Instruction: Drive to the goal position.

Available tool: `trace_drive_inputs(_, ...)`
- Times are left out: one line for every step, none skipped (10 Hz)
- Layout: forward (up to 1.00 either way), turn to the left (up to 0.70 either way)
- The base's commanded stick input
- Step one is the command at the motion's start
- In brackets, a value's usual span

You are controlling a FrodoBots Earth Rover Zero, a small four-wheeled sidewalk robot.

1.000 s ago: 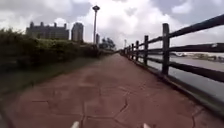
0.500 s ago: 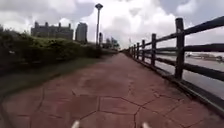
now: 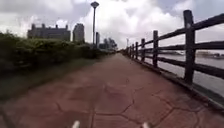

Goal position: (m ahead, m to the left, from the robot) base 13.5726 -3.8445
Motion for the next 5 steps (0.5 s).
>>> trace_drive_inputs(0.85,0.11)
trace_drive_inputs(0.85,0.11)
trace_drive_inputs(0.85,-0.23)
trace_drive_inputs(0.85,-0.23)
trace_drive_inputs(0.85,-0.23)
